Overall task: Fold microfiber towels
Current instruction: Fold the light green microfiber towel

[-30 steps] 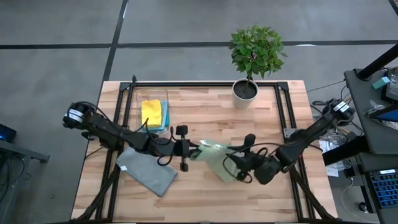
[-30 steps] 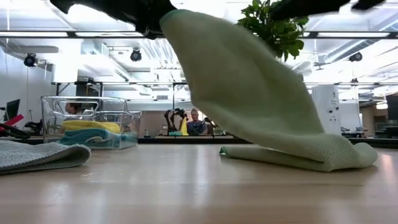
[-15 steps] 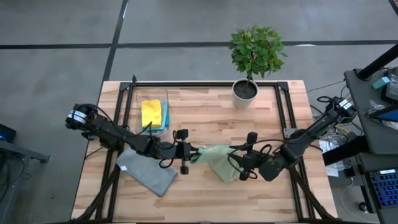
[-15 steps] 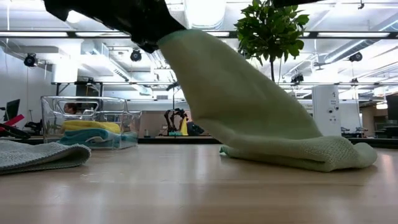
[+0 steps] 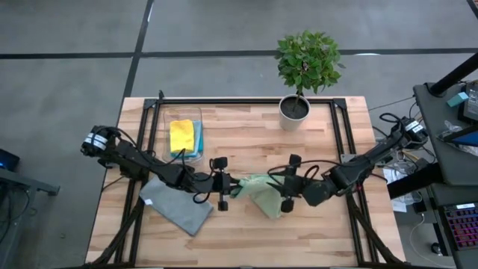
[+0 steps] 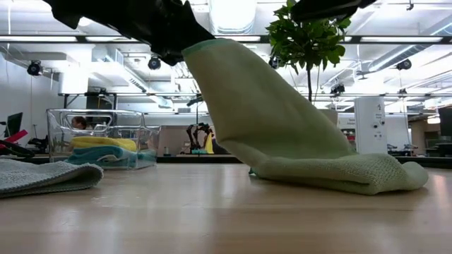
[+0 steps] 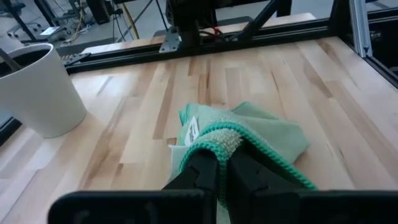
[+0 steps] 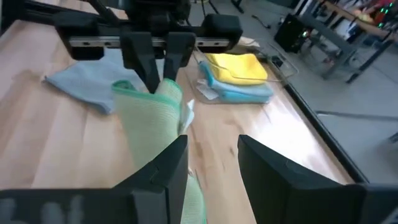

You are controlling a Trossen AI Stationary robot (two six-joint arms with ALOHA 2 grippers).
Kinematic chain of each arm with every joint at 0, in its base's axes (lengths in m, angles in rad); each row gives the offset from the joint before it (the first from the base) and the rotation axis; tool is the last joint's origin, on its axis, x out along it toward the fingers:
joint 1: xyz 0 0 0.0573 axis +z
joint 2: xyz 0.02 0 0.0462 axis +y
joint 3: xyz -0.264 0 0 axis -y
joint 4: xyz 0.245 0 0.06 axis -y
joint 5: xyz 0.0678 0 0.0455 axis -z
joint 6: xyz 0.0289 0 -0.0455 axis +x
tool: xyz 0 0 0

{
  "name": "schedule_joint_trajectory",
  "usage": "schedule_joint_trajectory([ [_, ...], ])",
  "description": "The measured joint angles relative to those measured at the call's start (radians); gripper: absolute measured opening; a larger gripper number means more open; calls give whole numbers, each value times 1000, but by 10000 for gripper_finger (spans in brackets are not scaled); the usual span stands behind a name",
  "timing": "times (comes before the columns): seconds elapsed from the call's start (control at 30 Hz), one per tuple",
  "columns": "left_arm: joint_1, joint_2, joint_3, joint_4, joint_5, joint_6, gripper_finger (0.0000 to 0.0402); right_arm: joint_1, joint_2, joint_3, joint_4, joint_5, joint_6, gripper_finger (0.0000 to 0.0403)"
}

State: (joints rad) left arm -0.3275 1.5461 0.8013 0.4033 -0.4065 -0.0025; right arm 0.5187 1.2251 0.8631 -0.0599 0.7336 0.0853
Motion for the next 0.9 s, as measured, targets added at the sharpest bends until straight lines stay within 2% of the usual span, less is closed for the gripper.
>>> schedule_joint_trajectory([
  [0.43, -1, 6, -4, 4, -1, -19, 0, -22, 3, 0, 21, -9, -149, 132],
  [0.63, -1, 6, -4, 14, -1, -22, 0, -48, 3, 0, 42, -9, -82, 132],
  [0.9, -2, 6, -5, 16, -3, -43, 0, -68, 3, 0, 53, -9, -108, 132],
])
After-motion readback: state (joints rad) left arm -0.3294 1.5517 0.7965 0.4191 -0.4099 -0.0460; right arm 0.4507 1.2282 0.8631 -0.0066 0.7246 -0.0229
